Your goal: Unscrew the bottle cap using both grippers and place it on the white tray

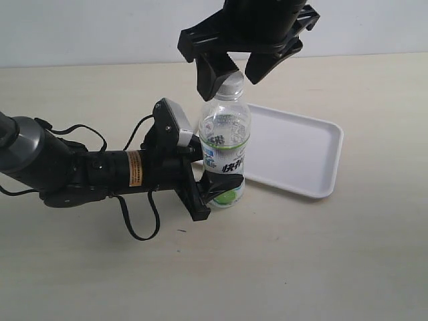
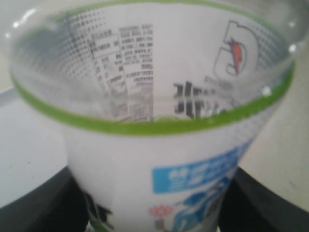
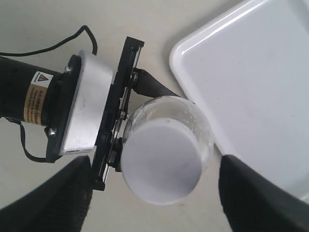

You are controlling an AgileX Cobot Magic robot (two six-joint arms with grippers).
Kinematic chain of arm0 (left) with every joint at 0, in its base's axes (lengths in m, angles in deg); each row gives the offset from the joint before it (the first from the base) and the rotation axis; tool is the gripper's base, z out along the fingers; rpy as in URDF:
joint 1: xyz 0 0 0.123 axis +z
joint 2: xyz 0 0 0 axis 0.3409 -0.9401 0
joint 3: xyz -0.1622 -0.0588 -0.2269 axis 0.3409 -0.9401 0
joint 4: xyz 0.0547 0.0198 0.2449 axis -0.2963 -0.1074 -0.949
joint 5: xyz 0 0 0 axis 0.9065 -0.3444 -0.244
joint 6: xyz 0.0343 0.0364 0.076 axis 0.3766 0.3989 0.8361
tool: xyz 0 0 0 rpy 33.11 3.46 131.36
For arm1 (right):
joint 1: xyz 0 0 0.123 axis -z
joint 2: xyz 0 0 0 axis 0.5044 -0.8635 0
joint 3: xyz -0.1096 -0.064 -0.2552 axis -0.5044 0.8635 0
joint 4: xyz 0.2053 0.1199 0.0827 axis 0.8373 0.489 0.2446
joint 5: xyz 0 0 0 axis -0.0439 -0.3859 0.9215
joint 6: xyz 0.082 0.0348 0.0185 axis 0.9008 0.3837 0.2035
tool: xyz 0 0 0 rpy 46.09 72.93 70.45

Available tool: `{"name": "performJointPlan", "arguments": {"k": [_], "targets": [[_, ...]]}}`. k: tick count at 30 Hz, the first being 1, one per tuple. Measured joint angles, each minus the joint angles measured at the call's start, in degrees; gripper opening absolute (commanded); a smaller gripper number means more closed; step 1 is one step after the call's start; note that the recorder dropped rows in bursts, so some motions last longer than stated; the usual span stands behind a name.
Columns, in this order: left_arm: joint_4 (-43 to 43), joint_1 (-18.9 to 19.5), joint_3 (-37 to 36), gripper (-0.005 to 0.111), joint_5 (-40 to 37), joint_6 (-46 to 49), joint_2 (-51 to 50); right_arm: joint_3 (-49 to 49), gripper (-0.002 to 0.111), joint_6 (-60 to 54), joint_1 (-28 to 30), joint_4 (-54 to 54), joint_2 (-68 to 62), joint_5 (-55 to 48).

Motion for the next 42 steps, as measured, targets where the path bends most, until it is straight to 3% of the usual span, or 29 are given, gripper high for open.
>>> {"name": "performJointPlan", "arguments": {"k": [3,12,31,36,42], "targets": [[0.0,0.0,0.0,0.0,0.0,0.0,0.0,0.0,0.055,0.0,0.0,0.0,0.0,0.0],[0.0,0.0,0.0,0.0,0.0,0.0,0.0,0.0,0.065,0.0,0.0,0.0,0.0,0.4],[0.0,0.0,0.0,0.0,0.0,0.0,0.0,0.0,0.06,0.0,0.0,-0.9,-1.0,1.4],[0.0,0.0,0.0,0.0,0.0,0.0,0.0,0.0,0.042,0.0,0.0,-1.0,-1.0,1.3],[0.0,0.0,0.0,0.0,0.0,-0.2,0.0,0.0,0.005,-3.6,0.0,-0.8,-1.0,1.3]]}}
